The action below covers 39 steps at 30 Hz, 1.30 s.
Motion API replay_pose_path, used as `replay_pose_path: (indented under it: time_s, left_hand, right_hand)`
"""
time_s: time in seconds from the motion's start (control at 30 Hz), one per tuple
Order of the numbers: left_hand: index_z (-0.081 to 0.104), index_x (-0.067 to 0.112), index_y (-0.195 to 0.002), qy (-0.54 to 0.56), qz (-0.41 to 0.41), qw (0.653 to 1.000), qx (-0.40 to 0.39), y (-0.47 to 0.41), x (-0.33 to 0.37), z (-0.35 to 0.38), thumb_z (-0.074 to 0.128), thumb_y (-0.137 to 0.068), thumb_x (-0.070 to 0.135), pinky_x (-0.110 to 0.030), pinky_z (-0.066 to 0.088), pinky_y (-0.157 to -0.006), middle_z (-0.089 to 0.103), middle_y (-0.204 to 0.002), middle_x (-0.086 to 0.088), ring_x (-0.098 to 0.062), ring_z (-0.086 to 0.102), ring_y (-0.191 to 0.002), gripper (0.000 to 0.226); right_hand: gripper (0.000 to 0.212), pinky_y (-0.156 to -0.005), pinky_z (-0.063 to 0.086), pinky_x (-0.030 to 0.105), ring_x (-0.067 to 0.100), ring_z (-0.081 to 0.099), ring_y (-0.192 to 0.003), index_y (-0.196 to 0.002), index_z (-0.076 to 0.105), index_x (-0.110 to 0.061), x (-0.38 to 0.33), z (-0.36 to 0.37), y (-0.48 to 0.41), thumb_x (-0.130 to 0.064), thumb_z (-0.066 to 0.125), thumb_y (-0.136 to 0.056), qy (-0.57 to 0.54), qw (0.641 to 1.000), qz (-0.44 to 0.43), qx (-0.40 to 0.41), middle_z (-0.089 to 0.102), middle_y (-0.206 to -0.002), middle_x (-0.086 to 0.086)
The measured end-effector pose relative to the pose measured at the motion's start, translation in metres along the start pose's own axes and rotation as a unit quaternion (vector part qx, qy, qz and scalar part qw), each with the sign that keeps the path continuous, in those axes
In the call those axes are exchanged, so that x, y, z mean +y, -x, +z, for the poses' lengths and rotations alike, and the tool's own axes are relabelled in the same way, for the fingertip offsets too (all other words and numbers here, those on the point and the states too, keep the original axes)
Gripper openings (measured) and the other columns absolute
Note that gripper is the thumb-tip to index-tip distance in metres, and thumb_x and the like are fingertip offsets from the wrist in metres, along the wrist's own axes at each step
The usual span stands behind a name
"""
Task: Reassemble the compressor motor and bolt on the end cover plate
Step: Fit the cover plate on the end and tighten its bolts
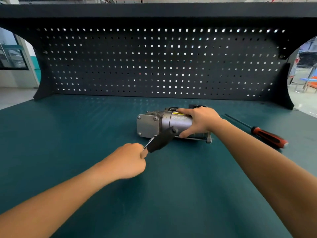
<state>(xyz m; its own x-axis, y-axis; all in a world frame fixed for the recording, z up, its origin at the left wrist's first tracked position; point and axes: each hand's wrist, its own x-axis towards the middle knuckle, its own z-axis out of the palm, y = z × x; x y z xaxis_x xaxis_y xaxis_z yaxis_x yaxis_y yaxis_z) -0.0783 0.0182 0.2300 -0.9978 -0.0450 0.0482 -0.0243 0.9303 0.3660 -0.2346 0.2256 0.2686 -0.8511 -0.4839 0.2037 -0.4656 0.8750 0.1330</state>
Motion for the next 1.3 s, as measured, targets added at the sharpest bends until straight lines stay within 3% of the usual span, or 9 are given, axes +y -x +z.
replay_pose_path:
  time_s: [0.1, 0.23, 0.3, 0.53, 0.73, 1.0, 1.1, 1.2, 1.3]
  left_hand:
    - [0.053, 0.017, -0.078, 0.338, -0.084, 0.937, -0.028, 0.008, -0.009, 0.011, 0.049, -0.090, 0.005, -0.019, 0.034, -0.040, 0.055, -0.053, 0.002, -0.010, 0.042, -0.037, 0.018]
    - [0.056, -0.008, -0.100, 0.820, -0.219, 0.522, -0.079, 0.007, -0.013, 0.009, 0.048, -0.090, 0.015, -0.012, 0.033, -0.030, 0.055, -0.053, -0.003, -0.004, 0.042, -0.032, 0.027]
    - [0.054, -0.009, -0.105, 0.871, -0.222, 0.434, -0.057, 0.004, -0.013, 0.007, 0.046, -0.089, 0.017, -0.012, 0.034, -0.030, 0.053, -0.055, -0.004, -0.003, 0.043, -0.032, 0.031]
    - [0.054, 0.011, -0.114, 0.829, -0.146, 0.532, -0.096, 0.008, -0.001, 0.008, 0.045, -0.067, -0.008, -0.018, 0.050, -0.040, 0.067, -0.101, -0.028, -0.010, 0.059, -0.045, 0.051]
    - [0.075, 0.016, -0.094, 0.748, -0.144, 0.639, -0.109, 0.007, -0.003, -0.003, 0.029, -0.083, -0.015, -0.013, 0.038, -0.033, 0.070, -0.100, -0.021, -0.005, 0.037, -0.034, 0.056]
    - [0.059, 0.043, -0.083, 0.176, 0.013, 0.976, -0.131, 0.000, 0.006, -0.012, 0.042, -0.079, -0.001, -0.015, 0.042, -0.046, 0.064, -0.104, 0.000, -0.001, 0.049, -0.037, 0.047]
    - [0.055, 0.043, -0.095, 0.119, 0.032, 0.985, -0.124, -0.005, 0.006, -0.014, 0.041, -0.079, 0.004, -0.014, 0.041, -0.046, 0.067, -0.103, -0.004, -0.002, 0.050, -0.038, 0.045]
    - [0.048, 0.035, -0.121, 0.307, -0.011, 0.948, -0.079, 0.000, -0.004, -0.001, 0.042, -0.084, -0.004, -0.017, 0.040, -0.043, 0.067, -0.094, 0.001, -0.007, 0.048, -0.037, 0.054]
    - [0.053, 0.012, -0.114, 0.652, -0.152, 0.737, -0.091, 0.003, -0.009, 0.010, 0.048, -0.084, -0.008, -0.016, 0.039, -0.037, 0.072, -0.079, -0.012, -0.008, 0.043, -0.034, 0.037]
  right_hand:
    - [0.101, -0.069, 0.038, 0.029, 0.025, 0.057, -0.103, -0.144, 0.022, -0.043, 0.001, 0.001, 0.000, -0.075, 0.066, -0.059, 0.001, 1.000, 0.002, -0.008, 0.064, -0.111, 0.000]
    - [0.106, -0.078, 0.043, 0.034, 0.030, 0.055, -0.107, -0.145, 0.016, -0.041, 0.001, 0.000, -0.002, -0.076, 0.065, -0.059, 0.006, 0.999, 0.012, -0.039, 0.055, -0.120, 0.008]
    - [0.111, -0.077, 0.042, 0.035, 0.031, 0.054, -0.109, -0.146, 0.012, -0.040, 0.000, 0.000, -0.004, -0.077, 0.066, -0.056, 0.012, 0.998, 0.014, -0.057, 0.055, -0.122, 0.008]
    - [0.114, -0.084, 0.042, 0.035, 0.028, 0.050, -0.116, -0.145, 0.014, -0.041, 0.001, -0.002, -0.008, -0.071, 0.072, -0.052, 0.003, 0.997, 0.020, -0.076, 0.051, -0.129, 0.007]
    - [0.110, -0.077, 0.041, 0.033, 0.027, 0.051, -0.111, -0.144, 0.018, -0.043, 0.005, 0.001, -0.012, -0.072, 0.071, -0.052, -0.005, 0.997, 0.015, -0.071, 0.053, -0.122, 0.008]
    - [0.109, -0.077, 0.036, 0.031, 0.024, 0.046, -0.114, -0.145, 0.019, -0.042, 0.006, 0.001, -0.013, -0.068, 0.073, -0.054, -0.019, 0.997, 0.013, -0.075, 0.055, -0.121, 0.005]
    - [0.109, -0.078, 0.036, 0.031, 0.025, 0.046, -0.116, -0.144, 0.019, -0.043, 0.005, 0.000, -0.013, -0.068, 0.073, -0.053, -0.019, 0.997, 0.014, -0.075, 0.055, -0.123, 0.005]
    - [0.109, -0.078, 0.037, 0.032, 0.025, 0.046, -0.117, -0.144, 0.019, -0.043, 0.005, 0.000, -0.012, -0.069, 0.073, -0.052, -0.021, 0.997, 0.017, -0.077, 0.055, -0.124, 0.005]
    - [0.110, -0.079, 0.038, 0.032, 0.025, 0.046, -0.117, -0.144, 0.018, -0.044, 0.004, -0.001, -0.012, -0.069, 0.072, -0.052, -0.021, 0.997, 0.021, -0.076, 0.054, -0.124, 0.006]
